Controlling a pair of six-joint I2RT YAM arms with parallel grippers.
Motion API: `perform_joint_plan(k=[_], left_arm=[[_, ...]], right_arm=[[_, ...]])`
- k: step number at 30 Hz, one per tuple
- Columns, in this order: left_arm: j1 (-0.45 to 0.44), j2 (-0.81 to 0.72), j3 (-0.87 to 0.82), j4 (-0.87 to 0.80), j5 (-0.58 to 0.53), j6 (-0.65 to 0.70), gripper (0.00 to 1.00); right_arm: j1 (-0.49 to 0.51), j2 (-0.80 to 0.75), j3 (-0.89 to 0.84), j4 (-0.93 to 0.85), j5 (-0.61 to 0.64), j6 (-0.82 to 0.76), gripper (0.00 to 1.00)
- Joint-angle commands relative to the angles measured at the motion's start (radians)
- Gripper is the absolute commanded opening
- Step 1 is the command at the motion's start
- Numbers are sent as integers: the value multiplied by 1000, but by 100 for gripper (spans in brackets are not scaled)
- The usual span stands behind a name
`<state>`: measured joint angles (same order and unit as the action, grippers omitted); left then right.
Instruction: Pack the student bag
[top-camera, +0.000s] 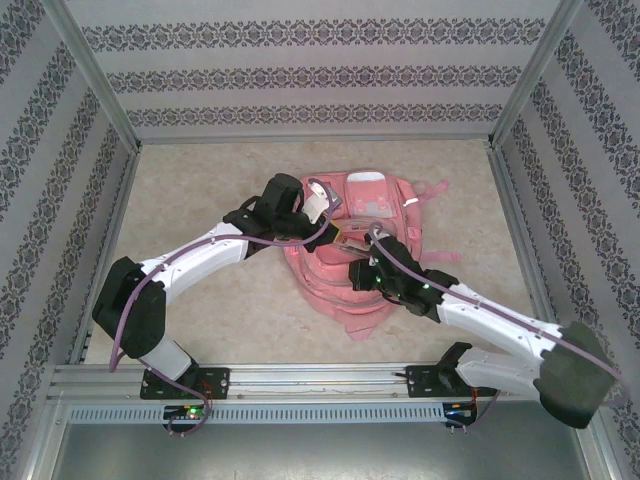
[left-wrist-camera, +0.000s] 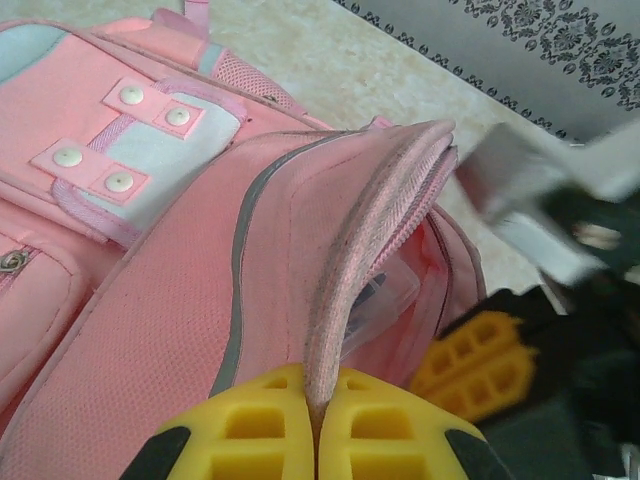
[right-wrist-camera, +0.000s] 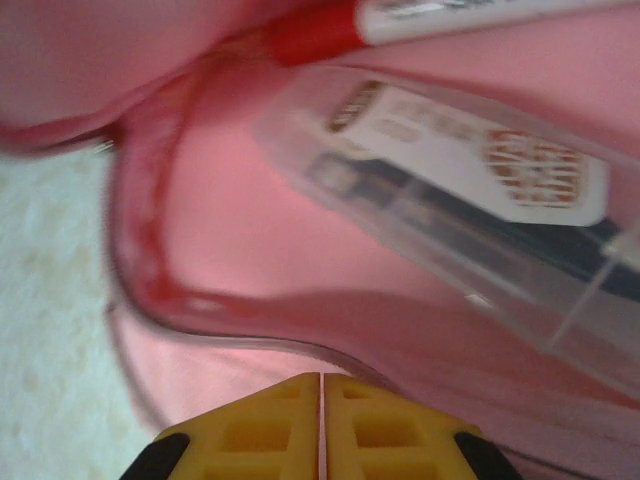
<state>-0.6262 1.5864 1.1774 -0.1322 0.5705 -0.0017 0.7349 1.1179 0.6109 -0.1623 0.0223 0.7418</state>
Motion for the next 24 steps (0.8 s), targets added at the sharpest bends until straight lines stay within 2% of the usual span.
perform_joint_plan(k=[1,16,24], left_arm=[[3,-43,-1,126,68,-26,0],[3,-45,-19,132,98,-29,0],[3,-56,-48,159,117,-48,0]], right_arm=[[-17,52,53,-4,104,186,10],[-175,199,100,27,129,74,15],[-261,322,149,155,-18,-31,18]])
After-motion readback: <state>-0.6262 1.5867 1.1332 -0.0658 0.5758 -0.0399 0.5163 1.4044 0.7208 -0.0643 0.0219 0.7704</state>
